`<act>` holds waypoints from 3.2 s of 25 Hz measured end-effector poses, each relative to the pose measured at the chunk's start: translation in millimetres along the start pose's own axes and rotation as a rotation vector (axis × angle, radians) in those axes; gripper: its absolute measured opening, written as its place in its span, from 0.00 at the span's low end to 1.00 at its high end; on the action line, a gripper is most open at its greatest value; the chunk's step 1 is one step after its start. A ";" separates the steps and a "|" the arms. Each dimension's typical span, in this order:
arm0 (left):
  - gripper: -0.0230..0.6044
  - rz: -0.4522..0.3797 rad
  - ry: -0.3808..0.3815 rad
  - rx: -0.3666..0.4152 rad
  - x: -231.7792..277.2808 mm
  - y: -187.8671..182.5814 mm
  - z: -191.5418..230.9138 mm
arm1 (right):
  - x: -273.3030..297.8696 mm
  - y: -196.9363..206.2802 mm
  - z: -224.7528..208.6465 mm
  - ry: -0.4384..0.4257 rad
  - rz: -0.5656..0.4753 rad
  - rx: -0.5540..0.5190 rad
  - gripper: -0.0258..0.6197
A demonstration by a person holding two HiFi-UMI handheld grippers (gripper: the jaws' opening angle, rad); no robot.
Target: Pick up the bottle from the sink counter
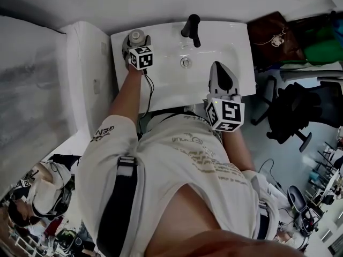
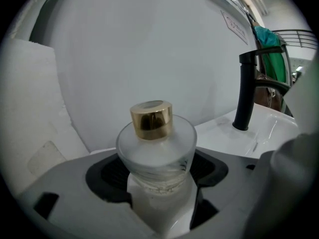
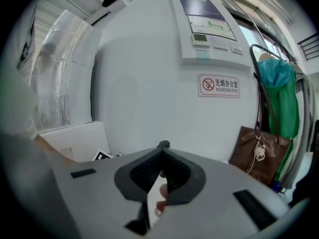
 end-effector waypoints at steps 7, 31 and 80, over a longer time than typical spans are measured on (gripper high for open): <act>0.59 0.014 0.053 -0.033 -8.2 -0.5 -5.1 | -6.4 1.0 -5.0 0.006 -0.004 0.000 0.07; 0.59 -0.210 0.128 0.034 -122.5 -80.7 -27.5 | -17.1 -9.8 2.0 -0.087 -0.079 0.024 0.07; 0.59 -0.286 0.226 0.047 -276.7 -144.7 -116.9 | -8.1 -21.6 -2.2 -0.172 -0.170 0.049 0.07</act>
Point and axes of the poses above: the fingertips, and each gripper's own axes: x forward along the fingers, z to its left, y out of its underside, the point moved 1 cm from there along -x, backward along the fingers, and after that the axes turned 3 degrees about -y, right-handed, at the moved point
